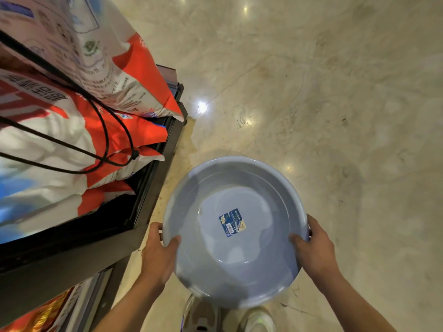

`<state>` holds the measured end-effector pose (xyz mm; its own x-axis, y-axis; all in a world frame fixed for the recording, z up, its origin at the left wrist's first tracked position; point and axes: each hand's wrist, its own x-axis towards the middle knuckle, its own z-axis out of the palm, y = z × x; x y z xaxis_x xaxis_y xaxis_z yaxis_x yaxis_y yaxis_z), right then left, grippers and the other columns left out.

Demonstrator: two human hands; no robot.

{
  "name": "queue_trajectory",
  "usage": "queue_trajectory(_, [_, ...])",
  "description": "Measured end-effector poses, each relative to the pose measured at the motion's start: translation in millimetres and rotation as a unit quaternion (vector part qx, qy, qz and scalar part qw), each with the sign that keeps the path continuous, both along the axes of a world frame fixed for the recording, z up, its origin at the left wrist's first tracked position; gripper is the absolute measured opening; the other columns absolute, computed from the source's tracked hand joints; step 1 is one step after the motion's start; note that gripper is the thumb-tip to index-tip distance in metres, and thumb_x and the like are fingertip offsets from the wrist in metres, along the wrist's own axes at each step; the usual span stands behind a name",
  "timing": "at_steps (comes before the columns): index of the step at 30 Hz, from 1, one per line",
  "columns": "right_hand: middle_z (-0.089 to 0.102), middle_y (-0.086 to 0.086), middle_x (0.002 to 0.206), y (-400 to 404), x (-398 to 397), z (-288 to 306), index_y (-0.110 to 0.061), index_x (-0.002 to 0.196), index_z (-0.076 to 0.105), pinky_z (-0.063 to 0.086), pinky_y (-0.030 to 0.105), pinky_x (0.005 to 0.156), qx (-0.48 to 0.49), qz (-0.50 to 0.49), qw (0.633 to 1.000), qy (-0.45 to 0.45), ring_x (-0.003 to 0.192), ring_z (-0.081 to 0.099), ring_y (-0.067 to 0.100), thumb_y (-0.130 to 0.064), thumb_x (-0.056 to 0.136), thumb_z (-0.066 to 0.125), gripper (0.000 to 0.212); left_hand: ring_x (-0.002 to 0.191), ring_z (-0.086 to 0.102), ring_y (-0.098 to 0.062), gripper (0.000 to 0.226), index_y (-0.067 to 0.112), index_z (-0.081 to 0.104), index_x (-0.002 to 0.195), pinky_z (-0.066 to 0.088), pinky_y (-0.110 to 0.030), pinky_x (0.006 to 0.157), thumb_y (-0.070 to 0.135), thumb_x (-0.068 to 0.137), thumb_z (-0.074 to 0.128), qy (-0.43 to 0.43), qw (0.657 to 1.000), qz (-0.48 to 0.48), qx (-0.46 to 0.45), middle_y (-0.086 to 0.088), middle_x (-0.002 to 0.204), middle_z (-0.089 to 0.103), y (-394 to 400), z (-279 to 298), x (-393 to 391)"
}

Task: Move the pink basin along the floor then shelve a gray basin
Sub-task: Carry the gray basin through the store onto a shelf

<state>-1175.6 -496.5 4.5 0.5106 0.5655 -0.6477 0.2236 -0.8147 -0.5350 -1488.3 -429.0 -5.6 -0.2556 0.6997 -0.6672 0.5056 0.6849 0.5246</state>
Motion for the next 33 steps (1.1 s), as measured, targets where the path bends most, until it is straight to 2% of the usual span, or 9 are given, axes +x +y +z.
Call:
queue_trajectory(6, [0.065, -0.020, 0.097, 25, 20, 85, -0.035, 0.121, 0.058, 0.049, 0.037, 0.077, 0.100, -0.050, 0.993, -0.030, 0.091, 0.064, 0.022, -0.003, 0.086, 0.058, 0.047, 0.086, 0.067, -0.022, 0.022, 0.030, 0.054, 0.104, 0.054, -0.035, 0.059, 0.019, 0.090, 0.068, -0.036, 0.997, -0.004, 0.075, -0.001, 0.100, 0.065, 41, 95, 29])
queue_trajectory(9, [0.068, -0.024, 0.094, 43, 38, 159, -0.044, 0.118, 0.058, 0.051, 0.030, 0.068, 0.161, -0.073, 0.984, -0.025, 0.086, 0.065, 0.001, -0.015, 0.082, 0.056, 0.046, 0.088, 0.067, -0.029, 0.021, 0.030, 0.055, 0.100, 0.057, -0.050, 0.070, 0.027, 0.083, 0.068, -0.061, 0.991, -0.019, 0.121, -0.005, 0.099, 0.067, 68, 169, 50])
queue_trajectory(11, [0.068, -0.025, 0.096, 52, 52, 214, -0.043, 0.120, 0.059, 0.051, 0.028, 0.067, 0.193, -0.085, 0.977, -0.022, 0.086, 0.065, -0.001, -0.017, 0.081, 0.054, 0.046, 0.088, 0.068, -0.032, 0.022, 0.034, 0.057, 0.099, 0.058, -0.055, 0.072, 0.027, 0.082, 0.068, -0.096, 0.985, -0.014, 0.146, -0.008, 0.101, 0.068, 82, 221, 64])
queue_trajectory(15, [0.070, -0.019, 0.095, 55, 77, 336, -0.051, 0.108, 0.063, 0.054, 0.033, 0.070, 0.243, -0.133, 0.960, -0.037, 0.085, 0.066, 0.010, -0.004, 0.086, 0.055, 0.052, 0.074, 0.069, -0.001, 0.029, 0.045, 0.056, 0.094, 0.055, -0.025, 0.055, 0.020, 0.090, 0.071, -0.126, 0.964, -0.057, 0.227, 0.005, 0.096, 0.069, 100, 340, 89])
queue_trajectory(18, [0.071, -0.011, 0.092, 43, 92, 436, -0.044, 0.111, 0.066, 0.058, 0.039, 0.069, 0.273, -0.172, 0.946, -0.040, 0.084, 0.068, 0.024, -0.006, 0.085, 0.056, 0.047, 0.073, 0.072, -0.005, 0.023, 0.040, 0.058, 0.093, 0.053, -0.017, 0.049, 0.021, 0.091, 0.070, -0.156, 0.949, -0.072, 0.264, 0.010, 0.092, 0.073, 101, 441, 109])
queue_trajectory(22, [0.073, 0.000, 0.092, 8, 106, 565, -0.028, 0.112, 0.070, 0.057, 0.043, 0.069, 0.322, -0.223, 0.919, -0.045, 0.077, 0.068, 0.027, -0.005, 0.080, 0.059, 0.040, 0.068, 0.072, -0.014, 0.021, 0.036, 0.056, 0.091, 0.052, -0.019, 0.047, 0.022, 0.090, 0.072, -0.186, 0.925, -0.099, 0.316, -0.003, 0.085, 0.073, 83, 573, 133])
queue_trajectory(25, [0.071, 0.008, 0.089, -30, 113, 651, -0.020, 0.111, 0.071, 0.055, 0.042, 0.061, 0.348, -0.264, 0.899, -0.034, 0.069, 0.065, 0.026, -0.002, 0.080, 0.059, 0.038, 0.063, 0.074, -0.013, 0.018, 0.034, 0.057, 0.093, 0.051, -0.021, 0.044, 0.026, 0.088, 0.072, -0.220, 0.914, -0.114, 0.322, -0.002, 0.084, 0.075, 58, 657, 146])
queue_trajectory(30, [0.068, 0.008, 0.084, -116, 112, 770, -0.017, 0.106, 0.071, 0.052, 0.036, 0.062, 0.382, -0.341, 0.858, -0.045, 0.070, 0.063, 0.026, -0.004, 0.081, 0.061, 0.029, 0.073, 0.074, -0.028, 0.017, 0.038, 0.059, 0.086, 0.055, -0.041, 0.056, 0.032, 0.080, 0.074, -0.288, 0.894, -0.168, 0.301, -0.009, 0.089, 0.075, 12, 769, 170])
queue_trajectory(33, [0.072, 0.017, 0.098, -175, 107, 823, -0.017, 0.106, 0.072, 0.058, 0.047, 0.069, 0.391, -0.390, 0.832, -0.048, 0.077, 0.067, 0.031, -0.008, 0.082, 0.063, 0.028, 0.068, 0.069, -0.028, 0.016, 0.030, 0.060, 0.089, 0.054, -0.038, 0.053, 0.025, 0.085, 0.074, -0.319, 0.879, -0.201, 0.292, -0.009, 0.081, 0.071, -16, 818, 195])
